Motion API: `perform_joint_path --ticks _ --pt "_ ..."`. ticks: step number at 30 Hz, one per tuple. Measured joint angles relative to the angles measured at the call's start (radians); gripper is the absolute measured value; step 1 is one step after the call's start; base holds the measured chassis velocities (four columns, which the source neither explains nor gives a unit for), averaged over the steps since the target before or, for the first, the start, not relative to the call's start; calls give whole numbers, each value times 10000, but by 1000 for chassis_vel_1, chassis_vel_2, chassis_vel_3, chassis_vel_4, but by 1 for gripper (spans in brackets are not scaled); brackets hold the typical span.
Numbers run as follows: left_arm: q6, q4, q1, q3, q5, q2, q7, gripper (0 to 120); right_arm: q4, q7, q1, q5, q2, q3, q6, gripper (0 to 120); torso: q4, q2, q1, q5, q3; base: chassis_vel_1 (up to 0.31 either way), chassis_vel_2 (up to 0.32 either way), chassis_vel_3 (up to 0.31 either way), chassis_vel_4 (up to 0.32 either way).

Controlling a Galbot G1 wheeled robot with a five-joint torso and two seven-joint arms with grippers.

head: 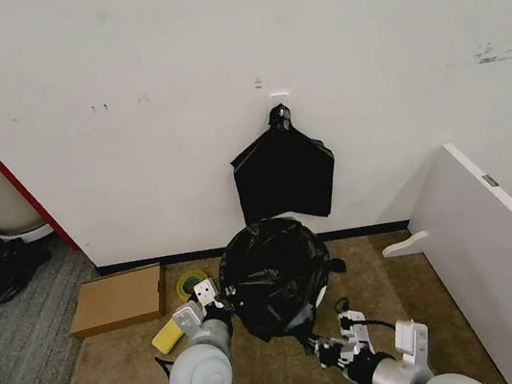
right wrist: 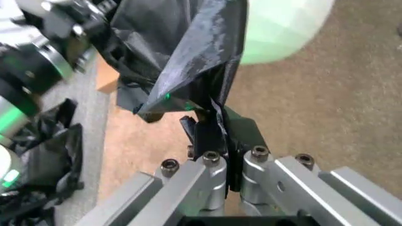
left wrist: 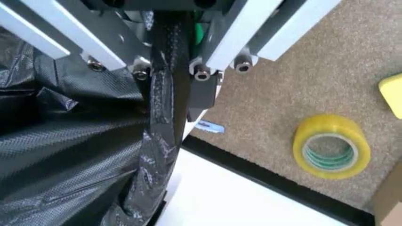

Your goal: Place the garbage bag over the trash bin.

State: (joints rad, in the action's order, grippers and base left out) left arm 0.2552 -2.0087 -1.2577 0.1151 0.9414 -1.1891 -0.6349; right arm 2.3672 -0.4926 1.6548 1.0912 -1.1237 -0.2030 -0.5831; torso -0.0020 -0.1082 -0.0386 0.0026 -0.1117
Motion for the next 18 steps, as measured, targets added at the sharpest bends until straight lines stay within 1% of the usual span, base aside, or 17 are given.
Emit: perform_joint_path --ticks 4,11,12,18 --pt "6 -104 0 53 211 82 -68 1 -248 30 -61 -210 -45 155 -44 0 1 0 0 -3 0 0 0 0 0" --pt "205 -499 -125 163 705 334 -157 1 -2073 322 -1148 -1364 -293 543 220 0 1 0 0 1 0 0 0 0 0" --pt "205 -499 -125 163 705 334 -157 1 -2073 322 -1148 -1364 -293 543 220 0 1 0 0 1 0 0 0 0 0" --pt "525 -779 -285 228 1340 529 -327 1 -3112 547 -1884 -2271 -347 714 539 0 1 0 0 -2 0 0 0 0 0"
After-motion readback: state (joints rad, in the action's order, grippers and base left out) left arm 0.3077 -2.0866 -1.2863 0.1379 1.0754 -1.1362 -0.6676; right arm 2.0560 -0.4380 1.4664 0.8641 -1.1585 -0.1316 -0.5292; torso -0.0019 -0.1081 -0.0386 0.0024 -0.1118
